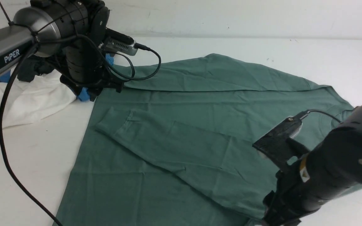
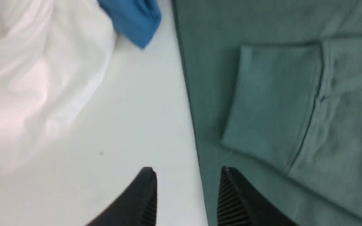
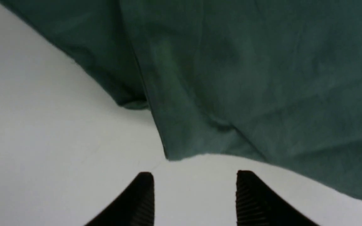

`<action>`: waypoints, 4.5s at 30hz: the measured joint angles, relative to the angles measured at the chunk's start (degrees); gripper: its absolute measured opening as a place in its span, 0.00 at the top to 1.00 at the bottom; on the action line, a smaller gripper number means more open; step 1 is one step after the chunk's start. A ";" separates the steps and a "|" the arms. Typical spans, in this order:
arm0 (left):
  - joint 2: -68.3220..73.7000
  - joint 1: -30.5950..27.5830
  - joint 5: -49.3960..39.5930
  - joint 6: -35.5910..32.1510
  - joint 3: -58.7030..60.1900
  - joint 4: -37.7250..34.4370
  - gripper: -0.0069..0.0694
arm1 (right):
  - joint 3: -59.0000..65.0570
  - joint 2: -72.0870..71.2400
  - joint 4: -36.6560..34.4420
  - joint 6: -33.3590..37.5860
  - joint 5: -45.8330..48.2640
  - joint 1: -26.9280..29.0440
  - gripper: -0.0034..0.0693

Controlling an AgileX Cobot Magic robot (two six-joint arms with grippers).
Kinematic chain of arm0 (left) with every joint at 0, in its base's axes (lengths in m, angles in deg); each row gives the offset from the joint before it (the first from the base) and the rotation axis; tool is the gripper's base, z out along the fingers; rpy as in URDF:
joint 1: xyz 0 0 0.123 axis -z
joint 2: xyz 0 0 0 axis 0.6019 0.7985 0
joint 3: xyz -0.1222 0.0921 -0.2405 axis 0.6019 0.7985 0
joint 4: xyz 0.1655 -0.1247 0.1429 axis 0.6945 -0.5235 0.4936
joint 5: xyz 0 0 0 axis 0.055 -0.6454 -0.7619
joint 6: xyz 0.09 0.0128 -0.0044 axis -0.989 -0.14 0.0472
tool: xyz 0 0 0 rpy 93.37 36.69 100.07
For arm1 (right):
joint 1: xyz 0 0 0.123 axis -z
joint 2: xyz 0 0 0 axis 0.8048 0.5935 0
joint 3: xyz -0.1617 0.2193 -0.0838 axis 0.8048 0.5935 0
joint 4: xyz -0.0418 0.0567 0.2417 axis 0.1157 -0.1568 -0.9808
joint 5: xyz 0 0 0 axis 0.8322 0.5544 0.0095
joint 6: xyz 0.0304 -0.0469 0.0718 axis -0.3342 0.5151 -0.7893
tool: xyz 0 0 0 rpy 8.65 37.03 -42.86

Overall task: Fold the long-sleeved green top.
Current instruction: Use the left arm to clamp the cuff farthest from it, then use the left arm to drag and drop the cuff onto the cuff closest to the left arm

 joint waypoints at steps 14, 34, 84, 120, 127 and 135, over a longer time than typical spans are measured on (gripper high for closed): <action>-14.33 4.74 -1.60 -1.95 13.84 -12.88 0.91 | 0.00 11.52 -0.51 -1.53 -6.23 -0.29 0.68; -21.79 5.98 -1.47 3.17 20.14 -13.11 0.91 | 14.81 -2.17 -6.02 -6.63 4.34 -0.40 0.92; 24.95 -2.10 2.82 9.16 -24.97 -12.88 0.39 | 4.13 -31.19 -5.34 -14.38 17.14 -0.40 0.54; -8.46 3.37 -1.98 1.56 -0.16 -22.76 0.90 | -3.99 -30.96 20.48 -22.52 18.13 7.99 0.83; -17.06 4.65 -1.93 3.24 14.52 -22.93 0.90 | -3.99 -30.96 19.83 -20.64 16.64 10.38 0.94; -18.20 9.81 -1.67 4.10 22.50 -22.08 0.90 | -3.99 -30.96 17.46 -19.68 15.41 10.44 0.95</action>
